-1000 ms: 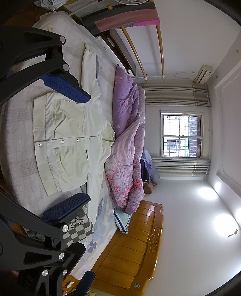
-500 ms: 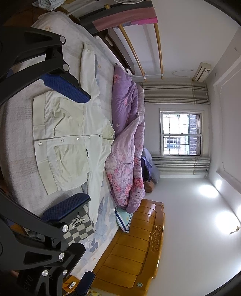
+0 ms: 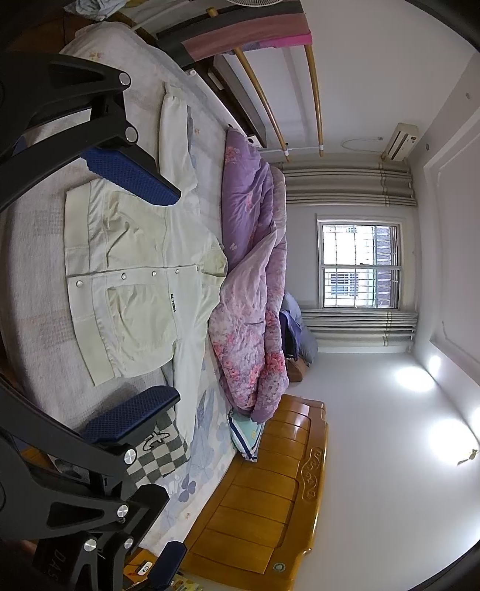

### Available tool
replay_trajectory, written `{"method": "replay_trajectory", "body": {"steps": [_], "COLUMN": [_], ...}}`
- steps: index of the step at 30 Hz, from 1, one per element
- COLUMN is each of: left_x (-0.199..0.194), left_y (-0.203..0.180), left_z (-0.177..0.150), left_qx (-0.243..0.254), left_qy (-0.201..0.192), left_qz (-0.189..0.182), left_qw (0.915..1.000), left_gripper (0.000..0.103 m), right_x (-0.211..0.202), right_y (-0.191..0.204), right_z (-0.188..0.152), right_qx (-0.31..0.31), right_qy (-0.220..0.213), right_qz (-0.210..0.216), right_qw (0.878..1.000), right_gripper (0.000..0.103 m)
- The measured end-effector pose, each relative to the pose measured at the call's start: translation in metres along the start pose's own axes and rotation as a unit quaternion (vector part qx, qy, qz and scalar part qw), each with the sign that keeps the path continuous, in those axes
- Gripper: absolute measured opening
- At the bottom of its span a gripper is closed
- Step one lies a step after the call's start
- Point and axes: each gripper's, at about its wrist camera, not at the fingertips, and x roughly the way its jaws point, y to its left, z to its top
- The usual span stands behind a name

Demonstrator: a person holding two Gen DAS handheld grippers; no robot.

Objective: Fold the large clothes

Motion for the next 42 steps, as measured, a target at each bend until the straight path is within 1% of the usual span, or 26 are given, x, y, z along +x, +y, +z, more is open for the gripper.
{"method": "replay_trajectory", "body": {"steps": [11,17,42], "left_x": [0.0014,0.0032,0.0070], "left_y": [-0.0016,-0.0018,0.0005], "left_z": [-0.0005,-0.0010,-0.0015], "left_qx": [0.002,0.004,0.010], "left_qy": [0.001,0.002,-0.003], "left_qz": [-0.002,-0.009,-0.010], "left_qw": [1.0000,0.9999,0.9999], "left_gripper": [0.098,0.098,0.098], "right_x": [-0.0022,-0.0025,-0.0009], "right_y": [-0.0015,-0.0044,-0.0072], "right_z": [-0.0023,-0.0021,-0.0035], "right_qx": [0.004,0.003,0.008], "right_qy": [0.000,0.000,0.002], "right_qz": [-0.007,-0.012,-0.009], "right_qw": [1.000,1.000,1.000], "right_gripper": [0.095,0.095,0.095]}}
